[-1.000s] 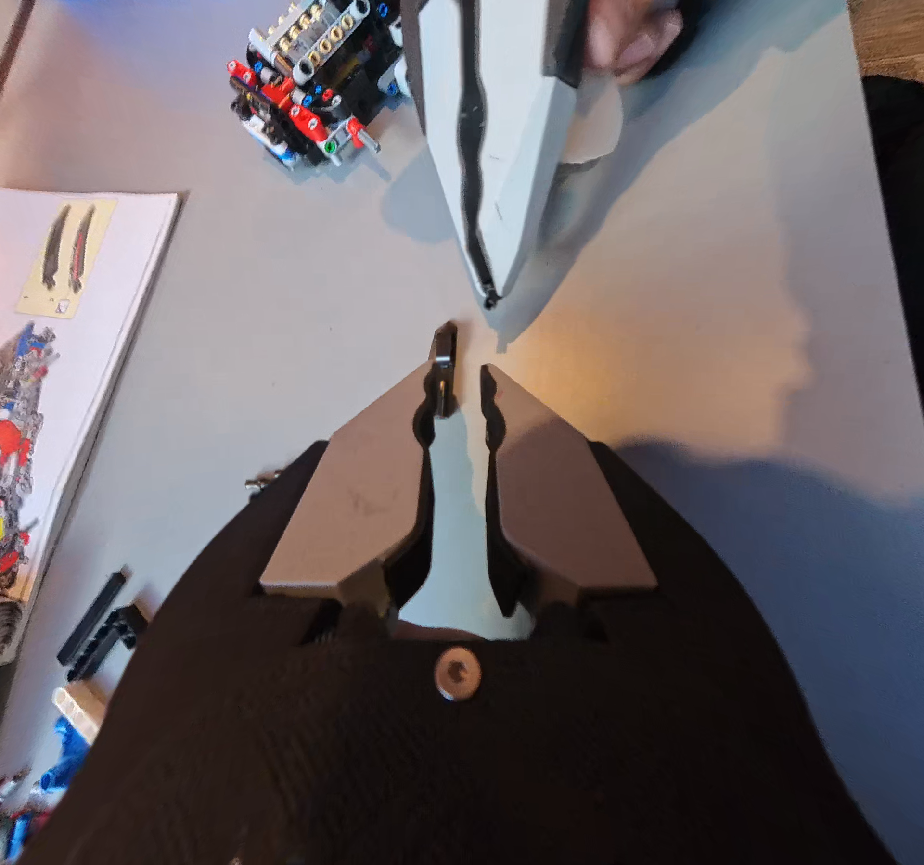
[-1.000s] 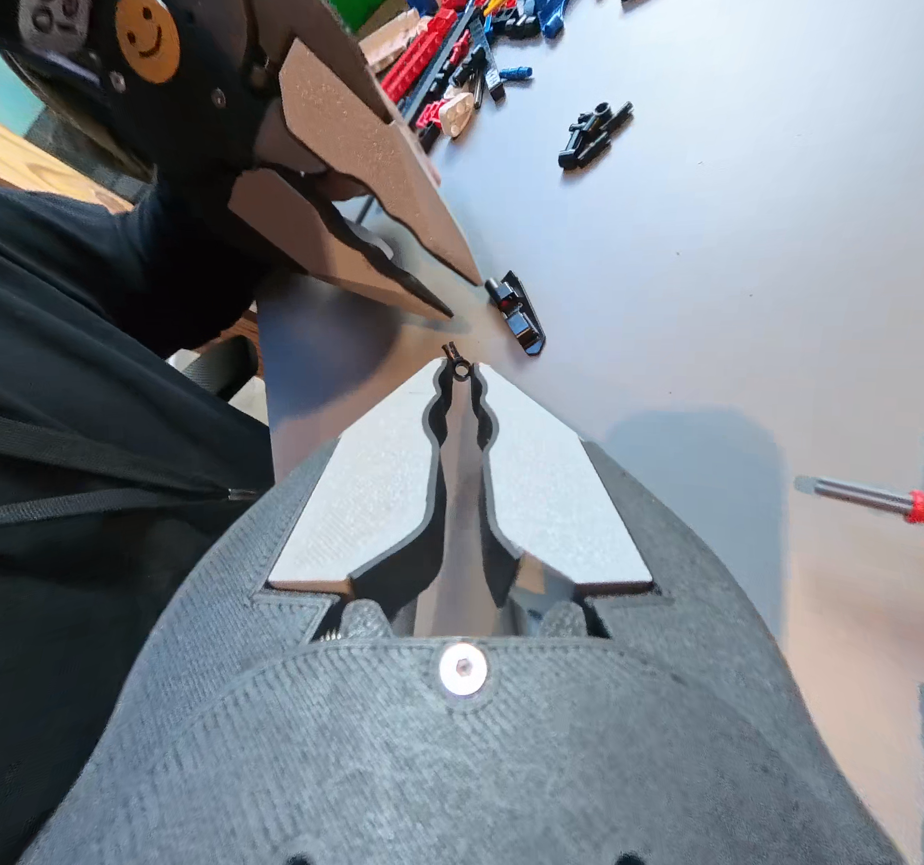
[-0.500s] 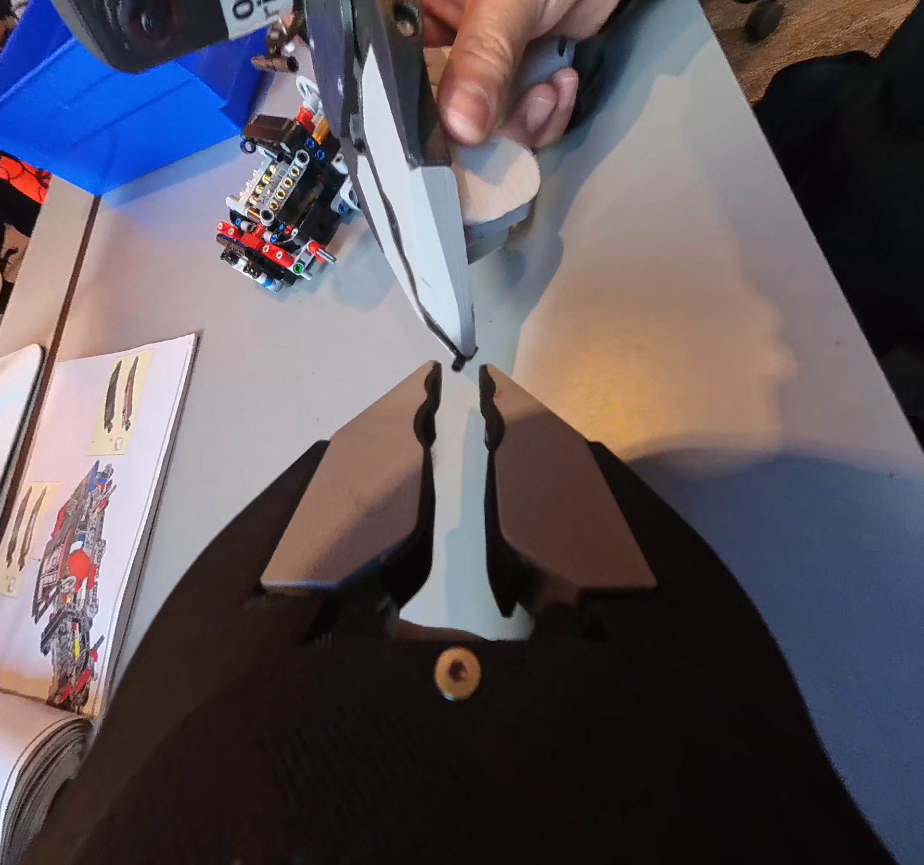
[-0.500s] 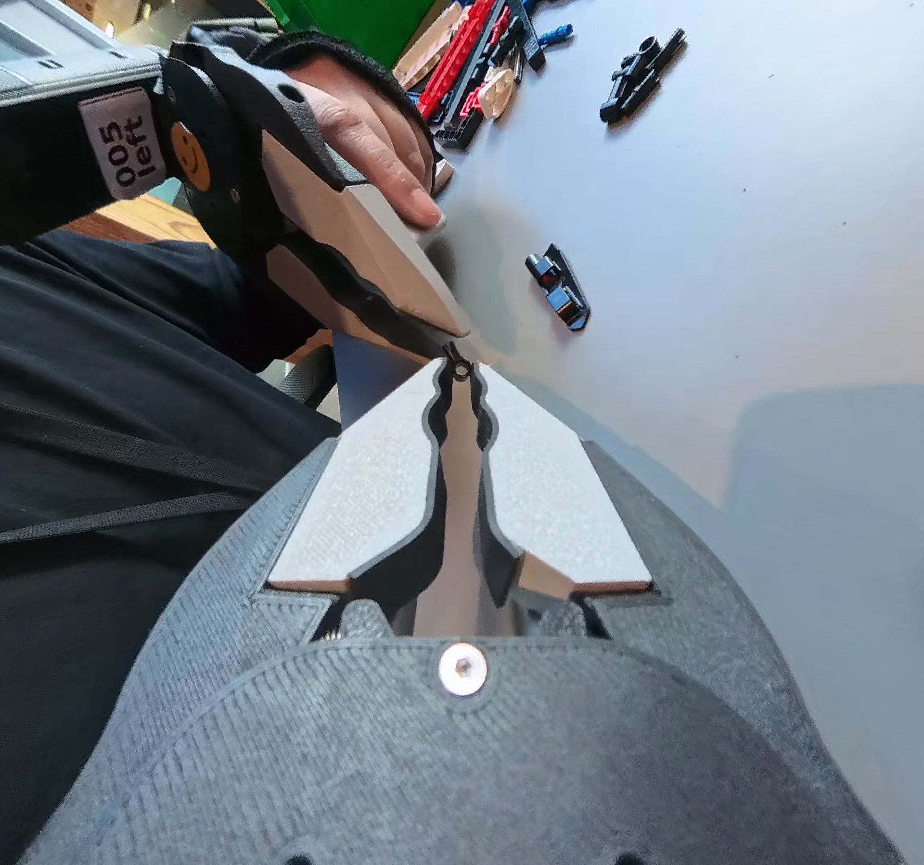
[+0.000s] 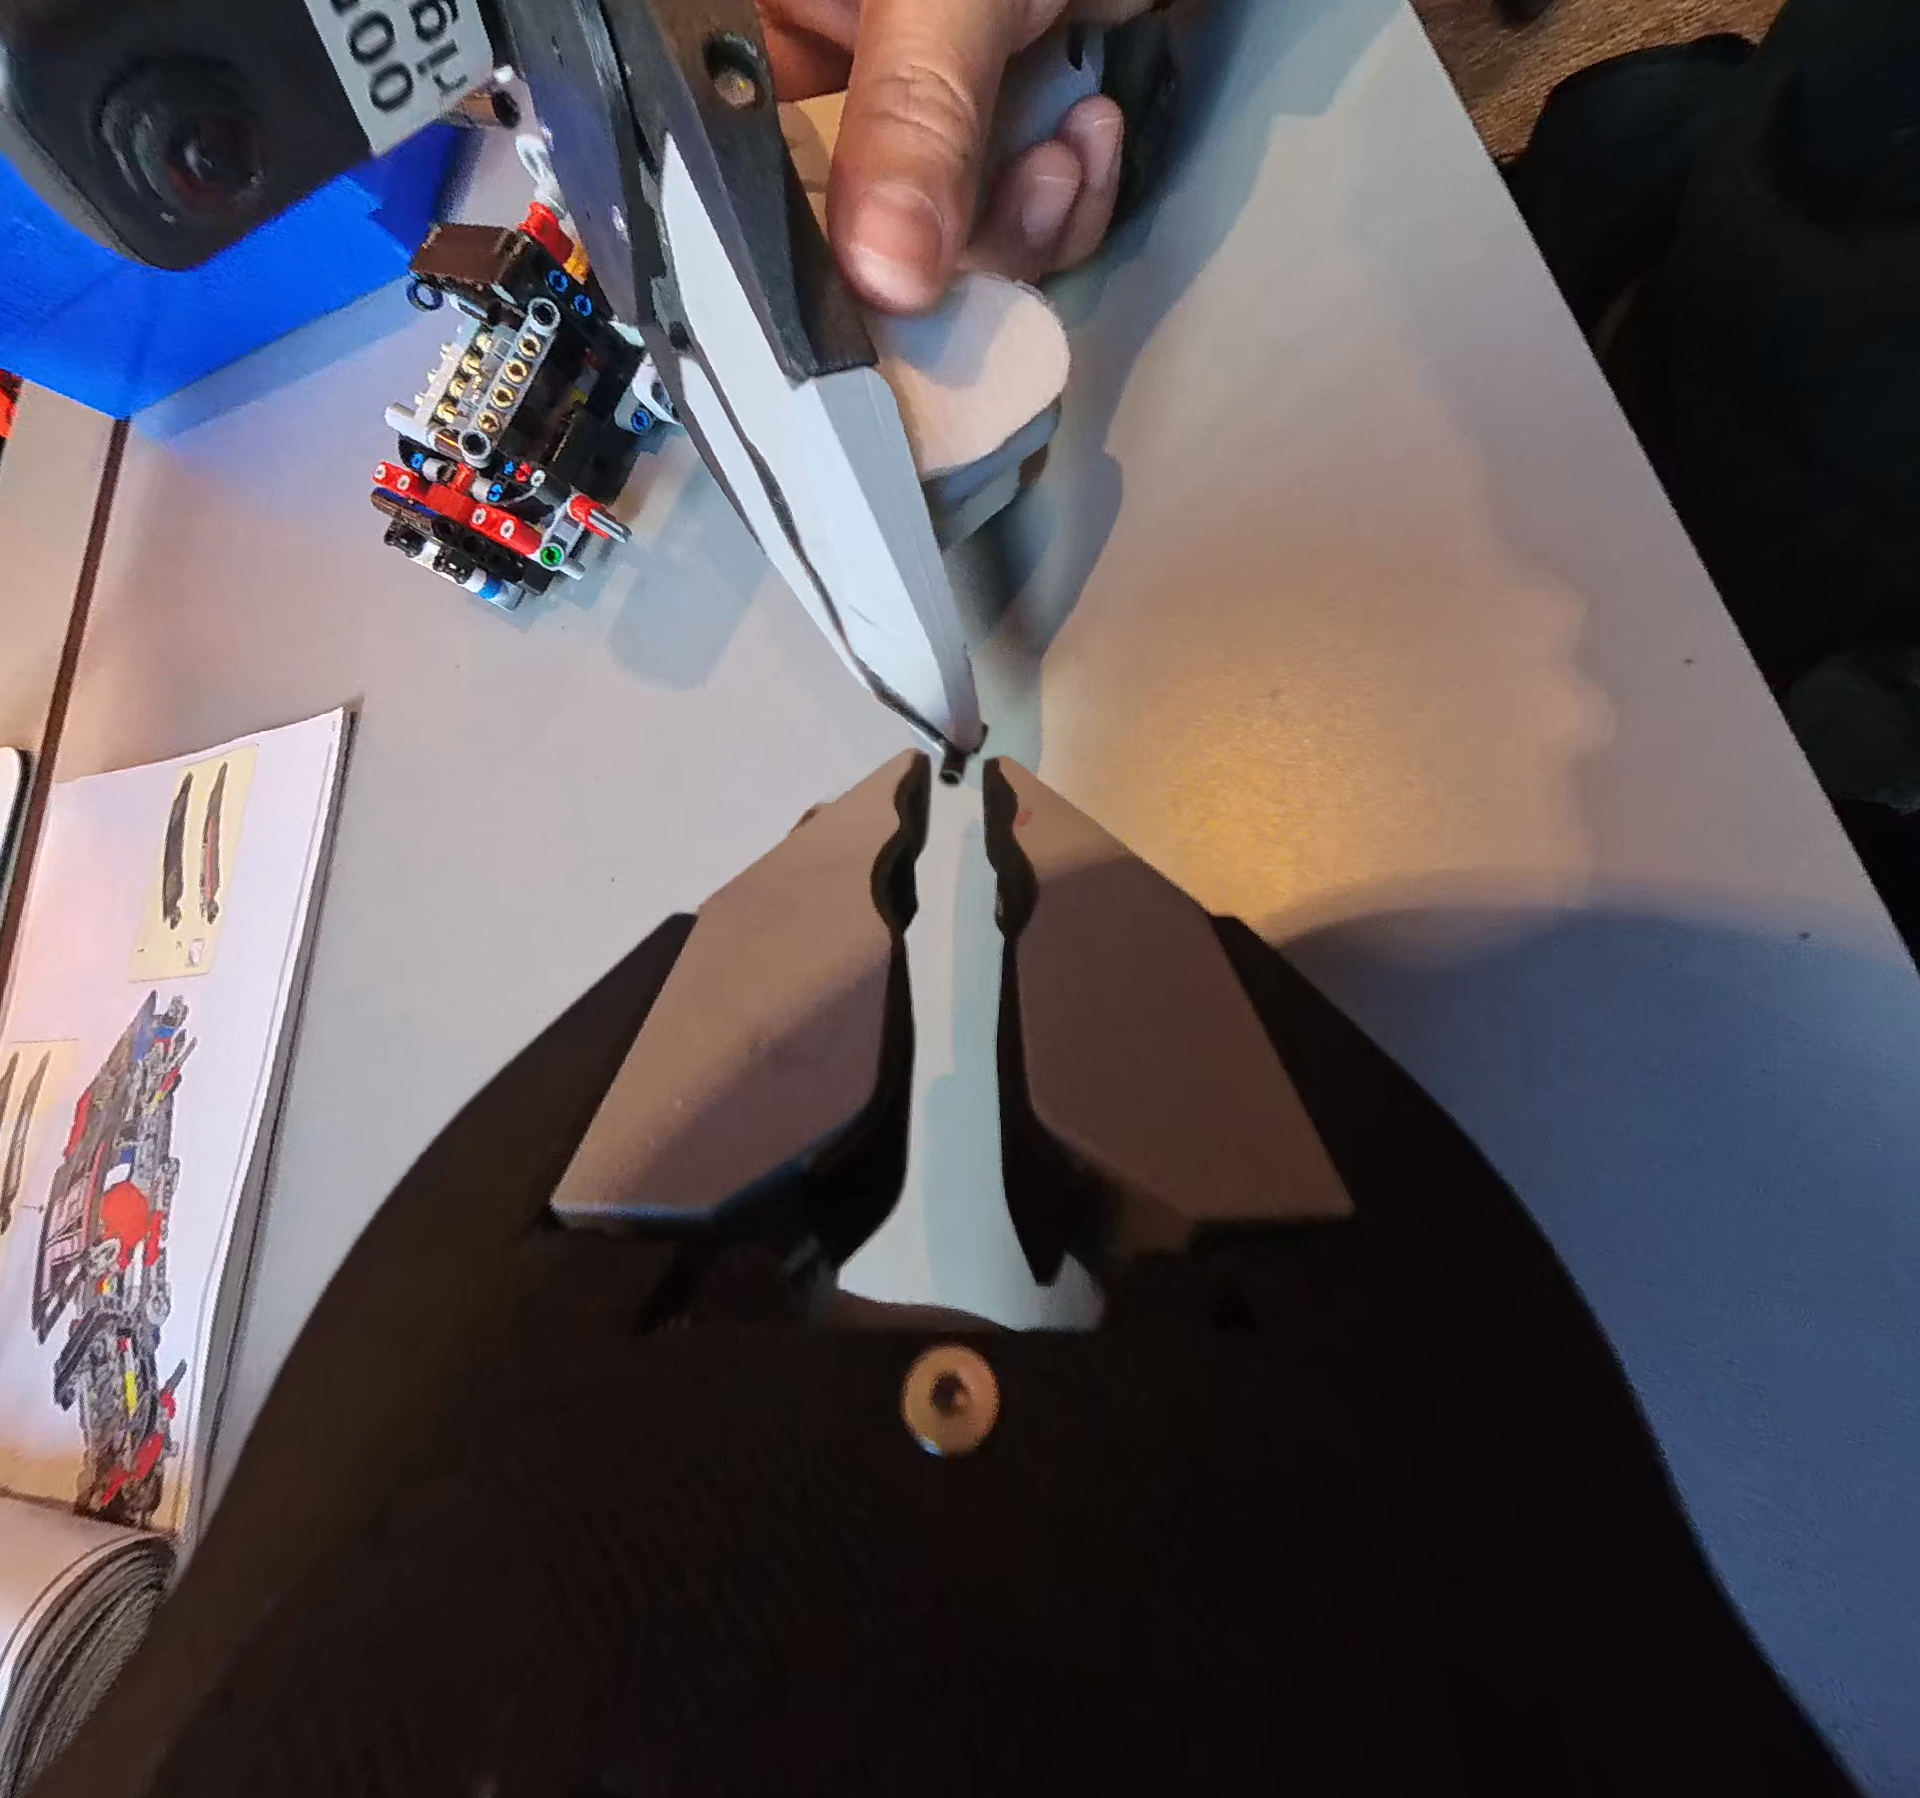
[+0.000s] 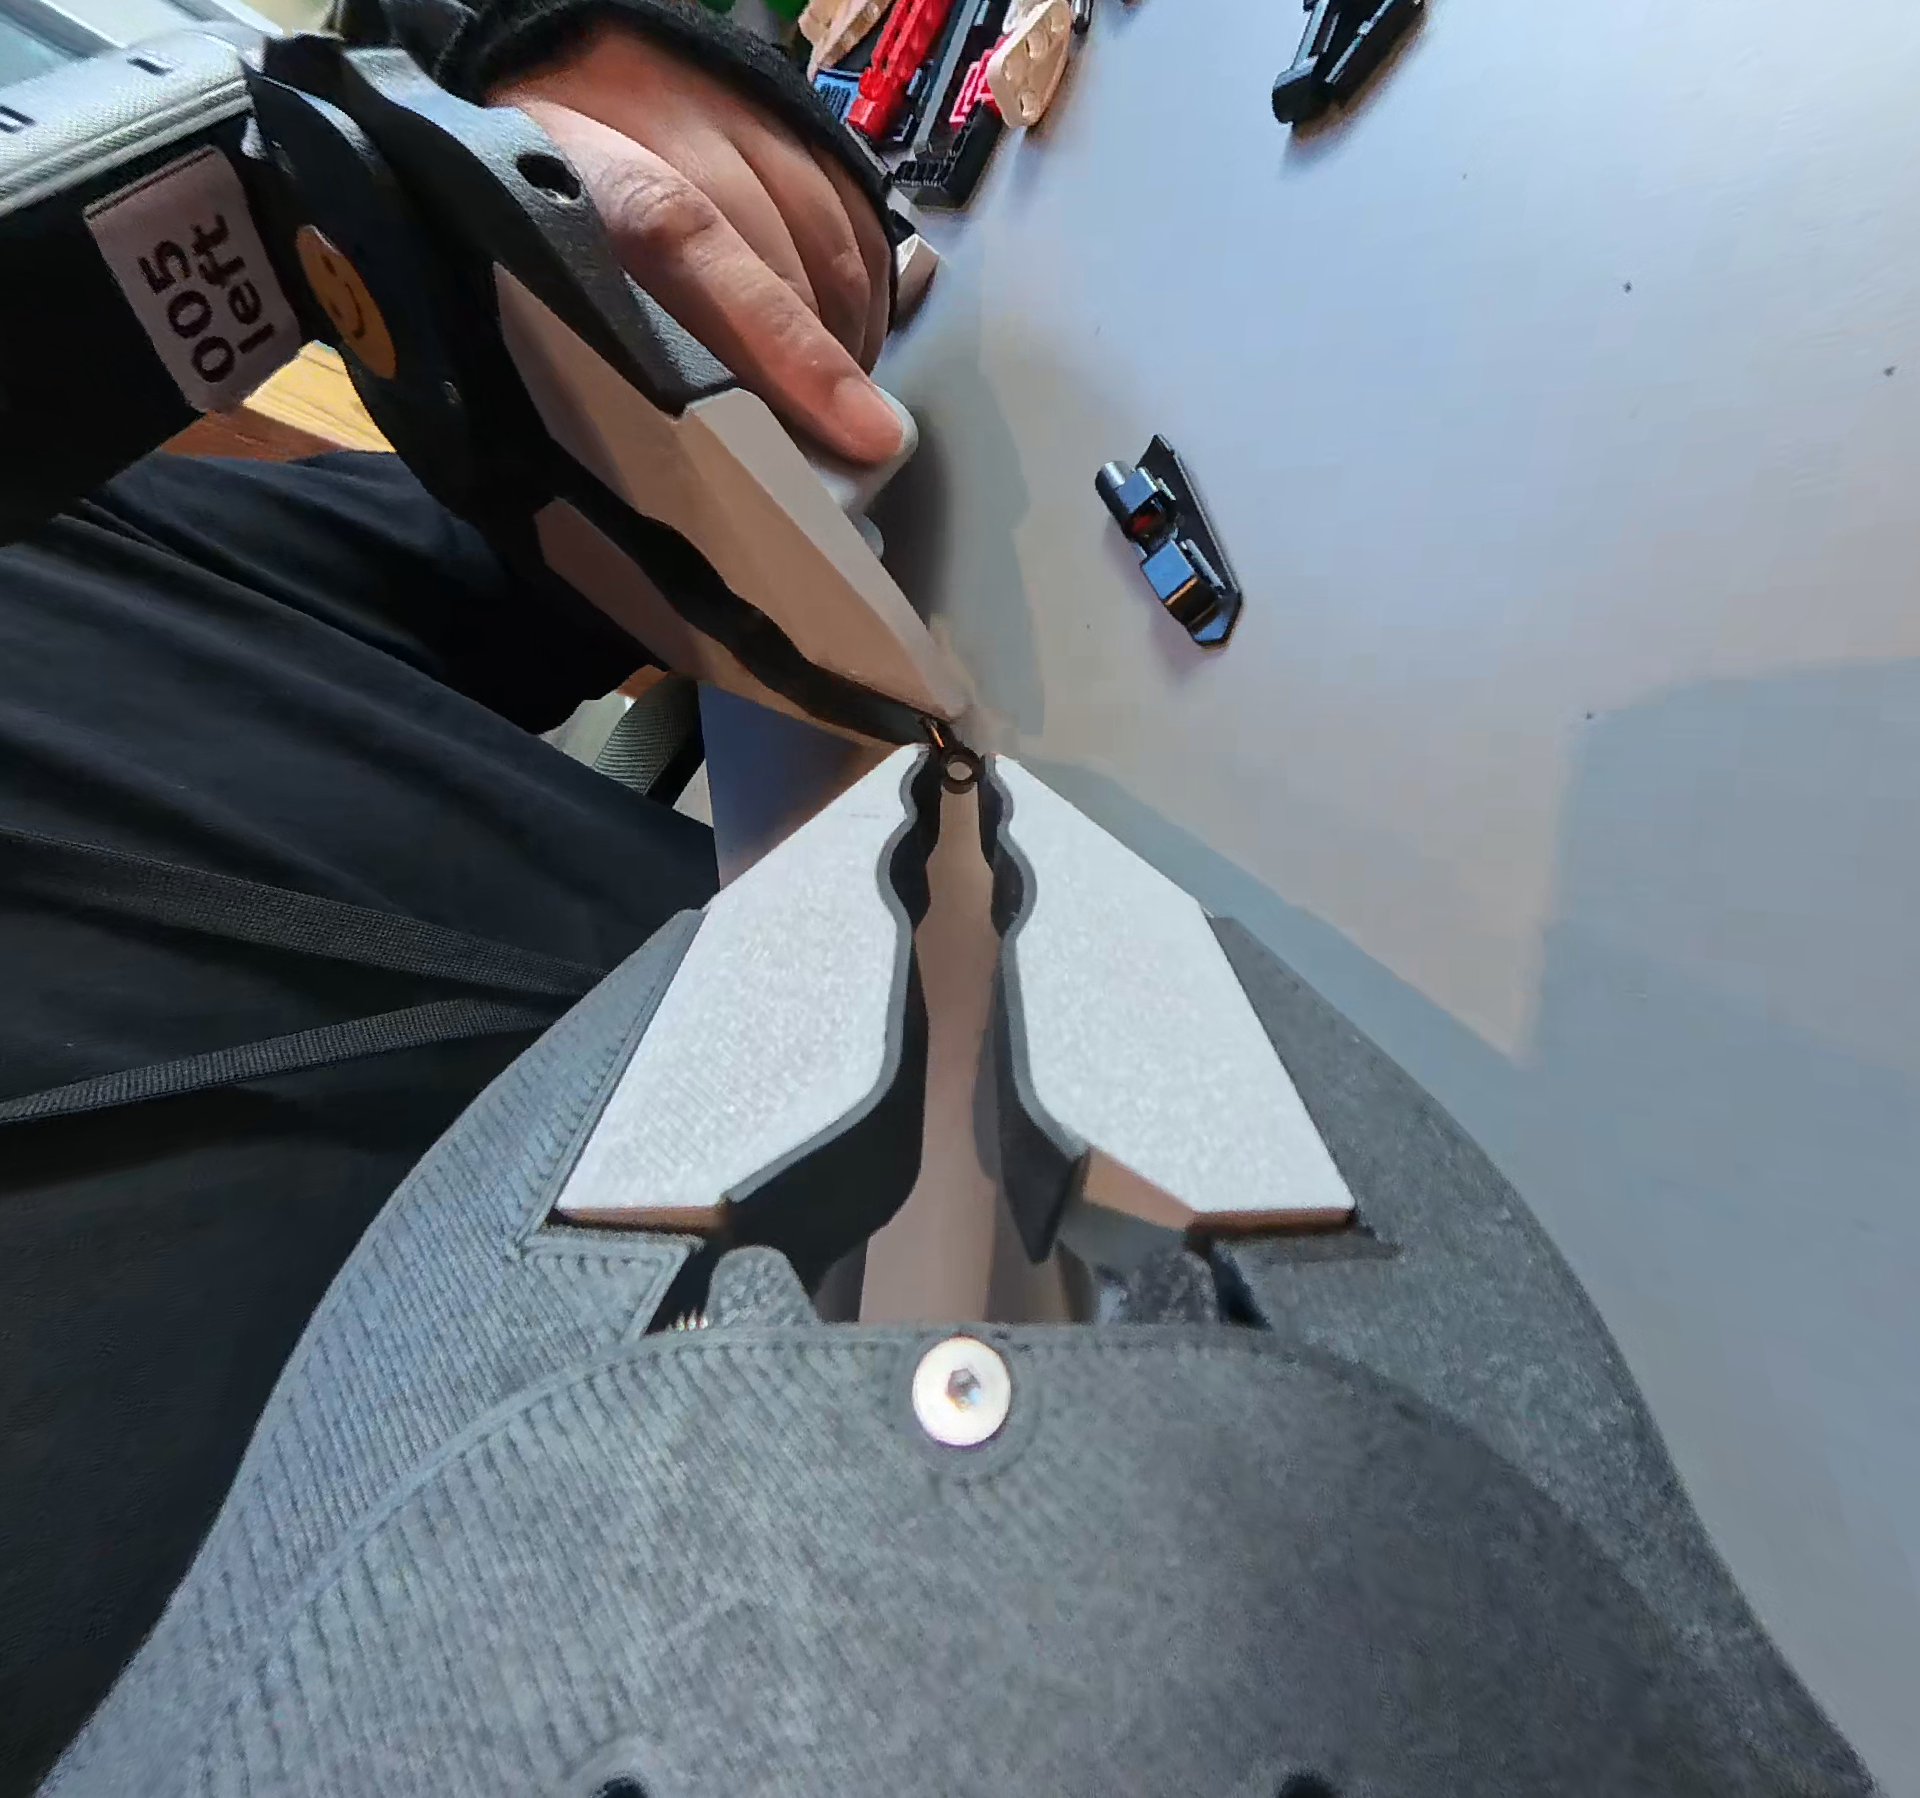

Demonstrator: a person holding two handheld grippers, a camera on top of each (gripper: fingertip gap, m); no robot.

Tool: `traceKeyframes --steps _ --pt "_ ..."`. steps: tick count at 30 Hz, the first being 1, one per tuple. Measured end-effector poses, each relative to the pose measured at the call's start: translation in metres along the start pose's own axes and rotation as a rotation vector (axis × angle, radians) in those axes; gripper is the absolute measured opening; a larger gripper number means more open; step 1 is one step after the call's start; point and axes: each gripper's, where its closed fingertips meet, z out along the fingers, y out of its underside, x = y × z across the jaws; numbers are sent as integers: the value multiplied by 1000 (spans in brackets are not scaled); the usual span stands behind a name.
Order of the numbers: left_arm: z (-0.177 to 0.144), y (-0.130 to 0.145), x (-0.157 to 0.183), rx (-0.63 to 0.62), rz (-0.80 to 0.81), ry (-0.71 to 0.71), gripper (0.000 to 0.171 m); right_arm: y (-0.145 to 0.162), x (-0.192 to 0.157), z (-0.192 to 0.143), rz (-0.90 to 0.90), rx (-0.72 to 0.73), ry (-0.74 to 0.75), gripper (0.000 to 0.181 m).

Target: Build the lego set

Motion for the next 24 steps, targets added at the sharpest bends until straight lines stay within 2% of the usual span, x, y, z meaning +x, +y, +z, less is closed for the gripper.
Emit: traceKeyframes --steps 10,12,16,18,22,24 --pt "2 3 10 -12 16 63 2 10 -2 6 -26 -58 7 4" --pt "3 8 12 -31 -6 87 2 18 -4 8 -86 -110 15 11" --pt "3 13 18 -46 -76 155 2 23 0 3 -332 -167 124 15" --pt "3 13 20 -38 -94 178 2 22 4 1 -509 -198 204 20" --pt "3 12 20 -19 -107 192 2 22 9 6 -893 -274 339 19" --pt "3 12 20 -9 -107 197 2 21 5 9 -1021 -299 332 19"
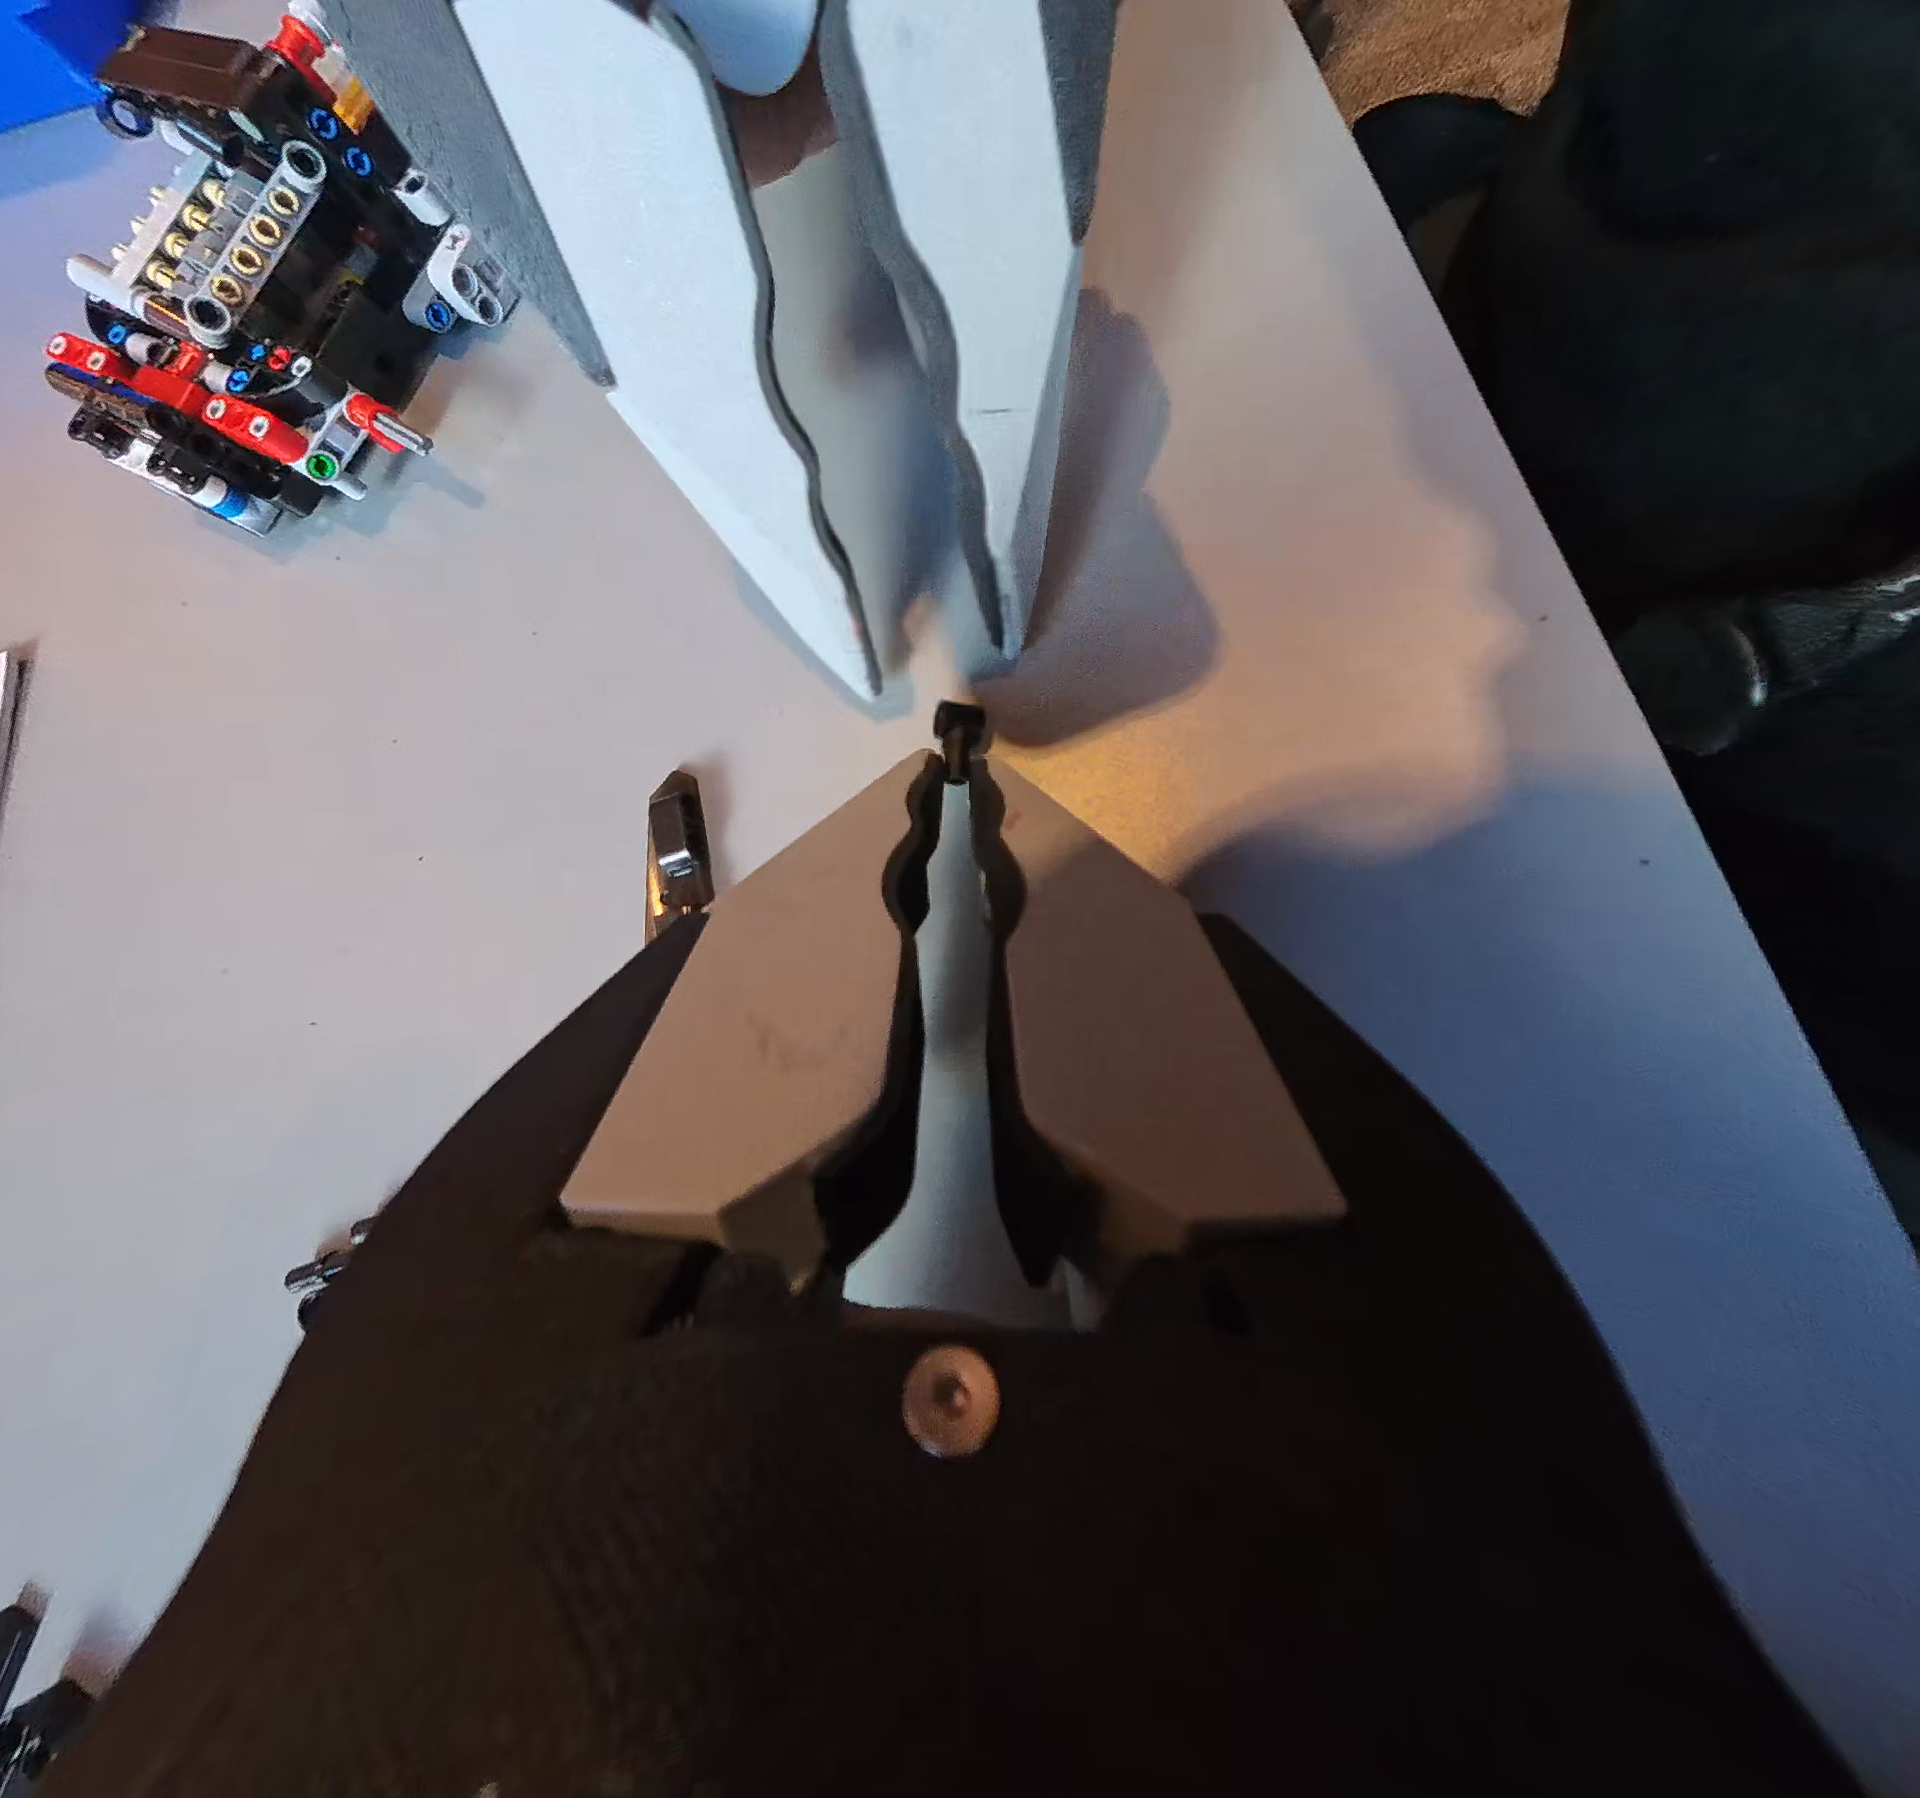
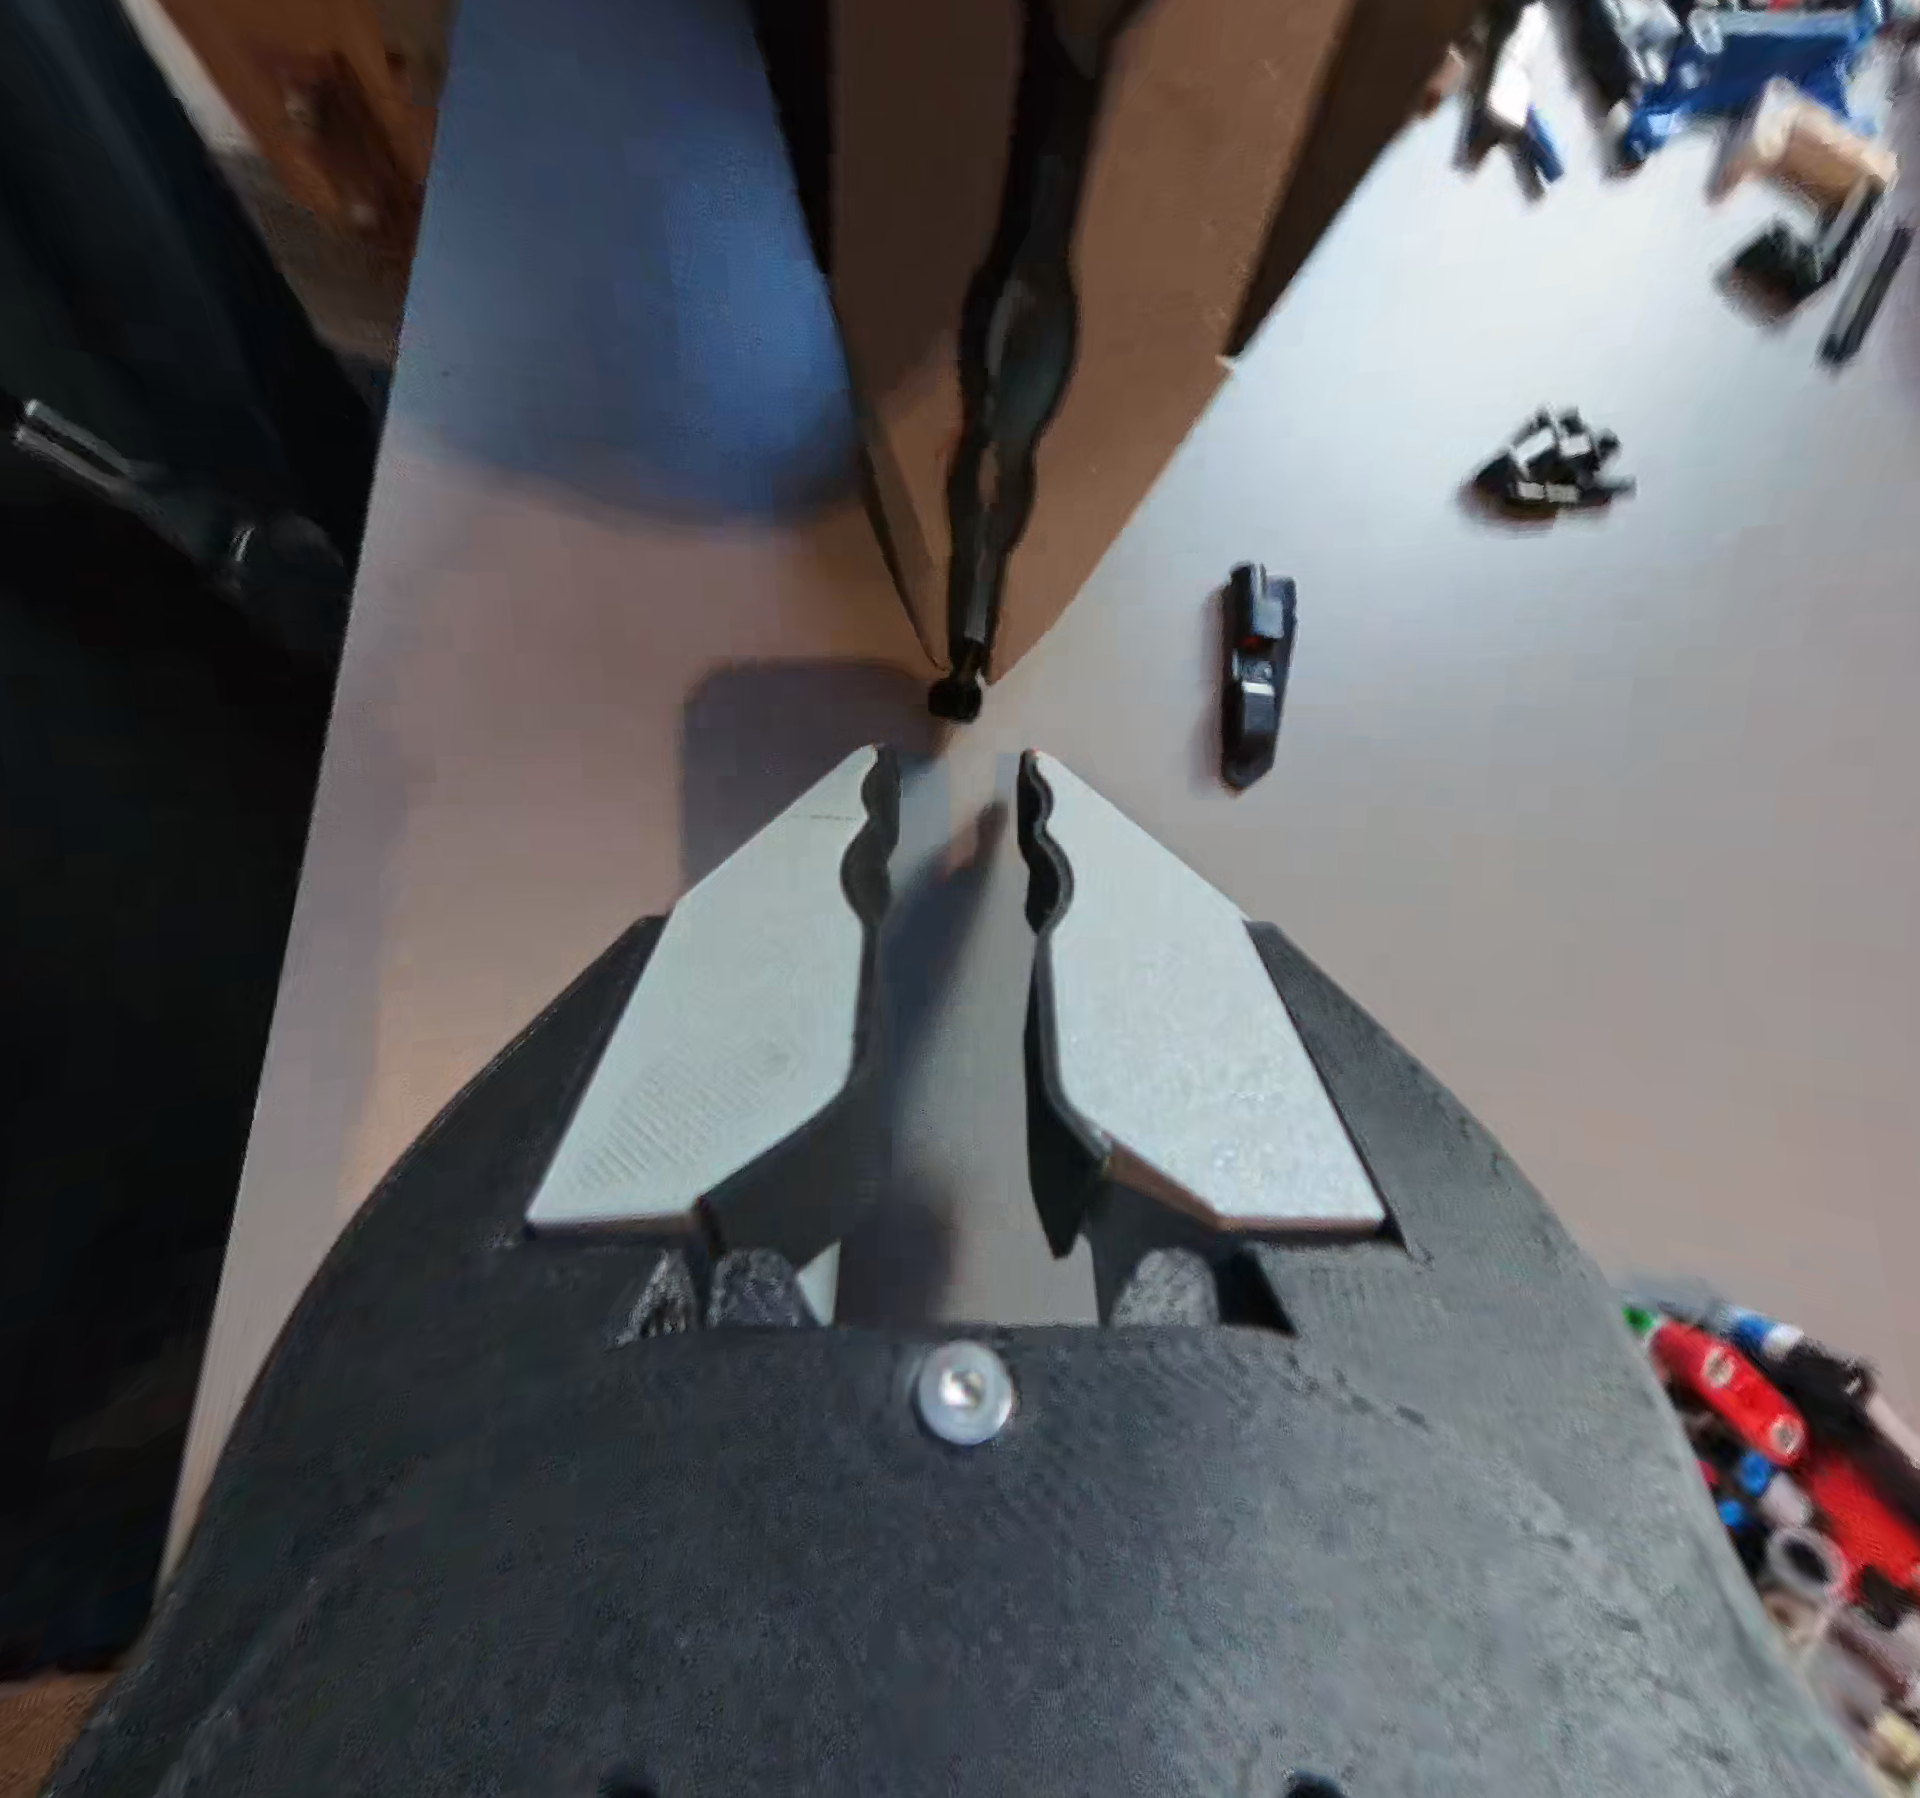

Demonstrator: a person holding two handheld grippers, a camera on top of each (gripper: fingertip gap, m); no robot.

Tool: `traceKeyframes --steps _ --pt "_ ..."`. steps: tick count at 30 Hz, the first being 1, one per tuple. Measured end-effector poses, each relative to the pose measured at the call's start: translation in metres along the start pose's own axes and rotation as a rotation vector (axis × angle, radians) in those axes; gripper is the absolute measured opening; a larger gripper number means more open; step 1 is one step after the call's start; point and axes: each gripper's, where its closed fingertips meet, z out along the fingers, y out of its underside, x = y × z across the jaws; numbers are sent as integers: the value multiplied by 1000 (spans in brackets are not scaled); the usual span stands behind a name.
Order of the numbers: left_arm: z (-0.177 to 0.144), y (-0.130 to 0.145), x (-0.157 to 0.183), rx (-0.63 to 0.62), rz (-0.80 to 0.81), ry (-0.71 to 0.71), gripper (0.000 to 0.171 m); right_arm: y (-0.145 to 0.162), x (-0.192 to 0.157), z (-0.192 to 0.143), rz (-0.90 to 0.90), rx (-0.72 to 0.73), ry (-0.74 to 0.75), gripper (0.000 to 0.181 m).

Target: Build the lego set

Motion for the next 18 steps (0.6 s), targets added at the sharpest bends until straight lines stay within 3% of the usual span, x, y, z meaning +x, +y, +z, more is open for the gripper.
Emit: traceKeyframes --steps 6,8,18 --pt "1 0 -5 3 -33 -4 4 -3 1 6 -147 -52 -37 13" --pt "1 0 -8 3 -38 -21 9 -2 2 6 -107 -62 -47 1" --pt "-15 2 -26 0 -28 -131 17 2 2 -4 29 -34 50 2"
